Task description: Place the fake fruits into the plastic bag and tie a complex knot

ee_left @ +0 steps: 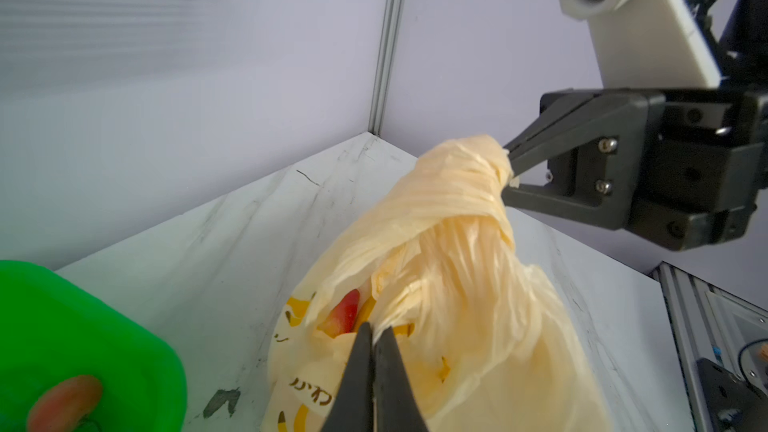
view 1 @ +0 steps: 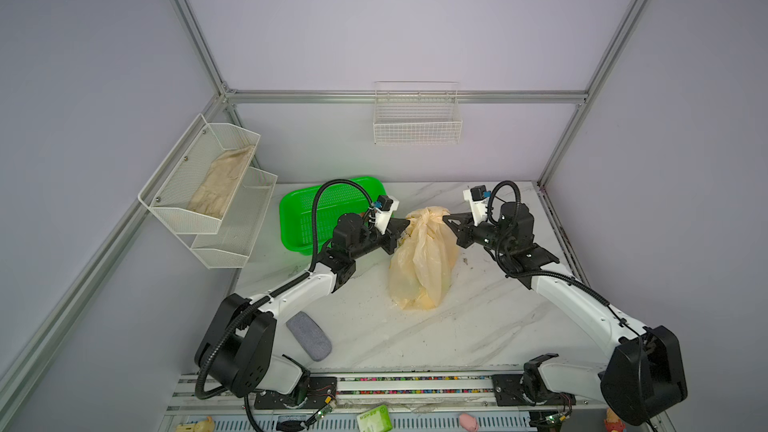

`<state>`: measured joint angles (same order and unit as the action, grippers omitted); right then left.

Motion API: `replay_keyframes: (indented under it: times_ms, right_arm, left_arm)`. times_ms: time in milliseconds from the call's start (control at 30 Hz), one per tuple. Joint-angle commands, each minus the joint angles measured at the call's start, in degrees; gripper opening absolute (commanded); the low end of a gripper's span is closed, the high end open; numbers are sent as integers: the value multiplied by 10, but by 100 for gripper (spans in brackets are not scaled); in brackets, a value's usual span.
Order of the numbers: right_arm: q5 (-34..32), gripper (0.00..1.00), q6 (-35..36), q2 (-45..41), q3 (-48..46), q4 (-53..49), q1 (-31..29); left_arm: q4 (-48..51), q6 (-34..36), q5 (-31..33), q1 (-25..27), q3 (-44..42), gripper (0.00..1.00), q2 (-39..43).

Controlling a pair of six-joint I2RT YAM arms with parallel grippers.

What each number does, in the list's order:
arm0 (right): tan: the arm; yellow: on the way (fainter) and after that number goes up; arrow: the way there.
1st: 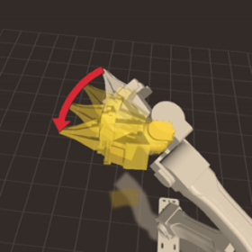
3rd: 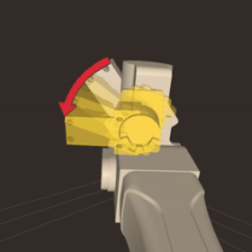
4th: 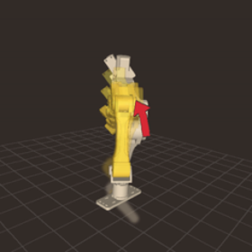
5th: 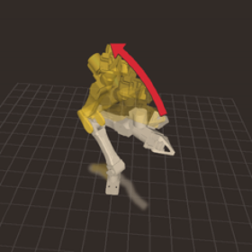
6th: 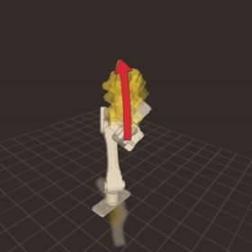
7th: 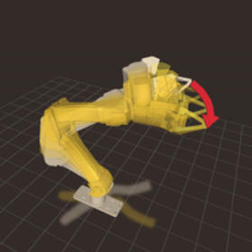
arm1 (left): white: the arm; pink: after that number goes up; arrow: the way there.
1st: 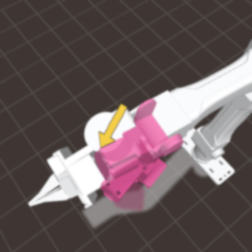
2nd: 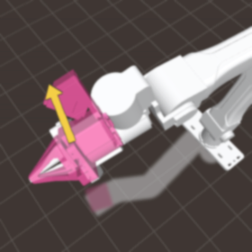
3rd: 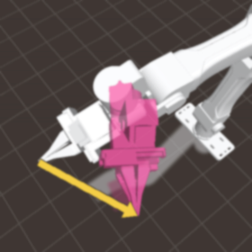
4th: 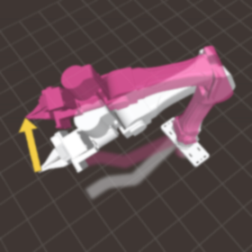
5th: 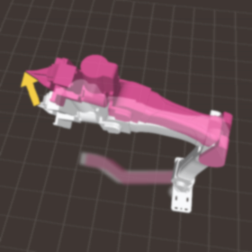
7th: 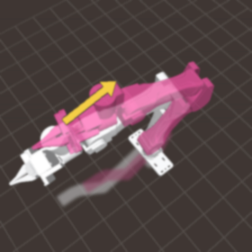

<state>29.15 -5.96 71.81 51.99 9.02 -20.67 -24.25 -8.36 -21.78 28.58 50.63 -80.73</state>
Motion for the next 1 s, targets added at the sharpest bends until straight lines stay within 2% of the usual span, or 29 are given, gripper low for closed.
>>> replay_keyframes:
  times_ms: [0,233,367,433,500,567,667,767,900,967]
  right_arm:
    - [-70,0,-2,-17,9,-65,8]
    - [-155,0,-19,-20,0,-114,19]
    - [-153,0,-35,-16,-7,-118,19]
    - [-144,0,-42,-12,-34,-110,44]
    - [-93,0,-52,1,-73,-99,111]
    - [-71,0,-59,11,-104,-87,153]
    - [-101,0,-84,14,-124,-57,157]
    - [-84,0,-103,23,-122,-29,139]
    - [-76,0,-97,17,-118,-26,125]
    - [-66,0,-93,6,-122,-19,124]
  left_arm:
    - [-2,-13,65,-15,-29,0,44]
    - [12,-75,155,-33,-61,0,68]
    - [56,-79,199,-37,-64,0,75]
    - [89,-86,234,-44,-72,0,75]
    - [74,-132,220,-83,-111,0,74]
    - [45,-159,201,-108,-153,0,75]
    - [60,-155,189,-108,-162,0,69]
    - [58,-162,152,-106,-157,0,71]
    - [51,-166,151,-100,-166,0,95]
    - [18,-171,115,-101,-174,0,104]
